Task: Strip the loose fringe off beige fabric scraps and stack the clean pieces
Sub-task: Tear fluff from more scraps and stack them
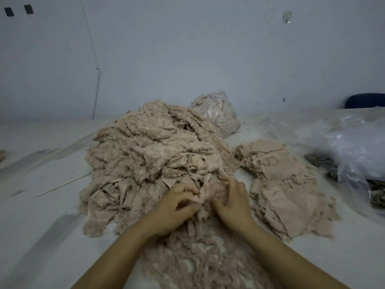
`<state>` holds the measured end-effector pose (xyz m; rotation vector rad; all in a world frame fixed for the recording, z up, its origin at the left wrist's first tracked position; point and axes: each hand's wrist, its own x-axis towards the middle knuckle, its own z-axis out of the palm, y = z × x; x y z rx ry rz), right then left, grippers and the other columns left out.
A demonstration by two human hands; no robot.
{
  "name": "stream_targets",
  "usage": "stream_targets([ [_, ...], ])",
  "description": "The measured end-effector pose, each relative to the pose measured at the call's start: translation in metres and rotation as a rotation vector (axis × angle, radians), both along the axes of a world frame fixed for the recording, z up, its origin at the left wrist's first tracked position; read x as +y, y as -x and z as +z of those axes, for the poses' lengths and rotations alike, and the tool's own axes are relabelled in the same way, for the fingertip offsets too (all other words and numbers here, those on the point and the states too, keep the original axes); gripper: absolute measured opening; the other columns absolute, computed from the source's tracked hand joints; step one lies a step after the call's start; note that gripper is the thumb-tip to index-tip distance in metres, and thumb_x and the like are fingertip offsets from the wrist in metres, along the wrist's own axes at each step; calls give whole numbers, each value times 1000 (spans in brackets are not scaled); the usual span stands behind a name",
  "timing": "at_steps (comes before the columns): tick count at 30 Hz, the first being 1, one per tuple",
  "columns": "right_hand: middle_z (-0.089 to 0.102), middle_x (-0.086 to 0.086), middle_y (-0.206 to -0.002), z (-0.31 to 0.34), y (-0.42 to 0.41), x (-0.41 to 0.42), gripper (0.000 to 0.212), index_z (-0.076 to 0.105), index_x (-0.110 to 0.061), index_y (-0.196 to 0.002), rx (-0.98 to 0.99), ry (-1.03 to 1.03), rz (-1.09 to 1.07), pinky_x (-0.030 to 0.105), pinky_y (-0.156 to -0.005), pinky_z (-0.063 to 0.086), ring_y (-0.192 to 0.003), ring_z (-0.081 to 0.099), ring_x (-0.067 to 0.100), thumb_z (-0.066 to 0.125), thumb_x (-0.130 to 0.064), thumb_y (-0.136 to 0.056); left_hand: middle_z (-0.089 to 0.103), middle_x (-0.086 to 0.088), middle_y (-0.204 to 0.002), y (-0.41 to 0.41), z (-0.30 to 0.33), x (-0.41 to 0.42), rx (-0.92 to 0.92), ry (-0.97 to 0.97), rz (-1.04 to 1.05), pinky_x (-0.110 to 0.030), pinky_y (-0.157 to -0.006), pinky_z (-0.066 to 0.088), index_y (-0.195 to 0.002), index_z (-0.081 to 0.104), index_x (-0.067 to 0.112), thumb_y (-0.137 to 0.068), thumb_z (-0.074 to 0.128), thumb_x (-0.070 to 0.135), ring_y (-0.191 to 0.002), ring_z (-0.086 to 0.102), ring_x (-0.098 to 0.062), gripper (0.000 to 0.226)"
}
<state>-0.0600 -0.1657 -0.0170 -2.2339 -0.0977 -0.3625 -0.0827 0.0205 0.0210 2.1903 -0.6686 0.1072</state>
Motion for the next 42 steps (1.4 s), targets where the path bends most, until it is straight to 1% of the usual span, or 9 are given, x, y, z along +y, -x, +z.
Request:
stream_targets([
  [3,43,1,-134,-1,-5,-1,44,47,-26,-134,5,247,48,32,-103,32,-123,36,23,53,-21,-91,65,7,-93,0,6,-13,23,214,51,-23,-78,48,-86,64,13,-93,55,30,-87,61,-8,20],
  [9,64,-12,-90,19,10,-12,22,62,-23,-93,-92,-476,244,20,-73,44,-83,59,6,52,-5,-95,43,2,-64,-17,26,-18,5,625,296,-27,-58,37,-72,46,13,-95,50,23,-59,42,-11,26],
  [15,62,4,-62,24,16,-25,14,60,-15,-87,-48,-720,243,23,-53,45,-55,55,21,54,-4,-94,44,27,-118,-33,21,-27,108,236,90,-4,-78,41,-123,51,33,-75,73,48,-104,45,14,55],
  [18,55,-5,-57,26,17,-28,29,60,-23,-72,-95,-631,211,22,-55,41,-55,49,11,50,-13,-97,56,24,-113,-34,6,-36,-14,-51,-50,-1,-79,38,-111,58,43,-75,75,12,-103,54,7,50],
  [23,40,1,-64,23,16,-34,33,45,-12,-66,-79,-674,19,31,-61,31,-62,39,13,49,-19,-99,64,8,-78,-48,-1,-20,17,-43,204,-18,-66,43,-75,60,28,-89,50,-7,-82,62,-22,39],
  [28,58,16,-76,28,21,-26,31,58,-4,-81,5,-859,57,36,-69,42,-71,53,25,43,-23,-101,61,5,-103,-41,1,-39,-55,61,116,-19,-80,40,-105,62,19,-97,43,30,-95,53,-6,24],
  [32,50,7,-48,31,30,-21,33,55,-13,-61,17,-846,192,25,-44,39,-44,46,20,60,-27,-91,50,17,-77,-34,2,-70,26,203,36,-14,-65,41,-78,43,30,-99,38,23,-69,45,9,22],
  [37,47,21,-67,11,21,-40,42,54,14,-85,-110,-854,-45,36,-65,37,-69,45,21,58,-26,-94,55,-1,-116,-45,-13,-74,35,216,325,-17,-64,37,-126,39,16,-92,35,8,-85,49,-9,35],
  [42,52,11,-52,12,16,-70,37,63,-7,-70,38,-937,16,32,-57,39,-52,50,22,56,-39,-88,55,-13,-92,-53,-14,-44,99,180,445,-33,-63,39,-122,44,4,-96,38,10,-73,51,-21,28],
])
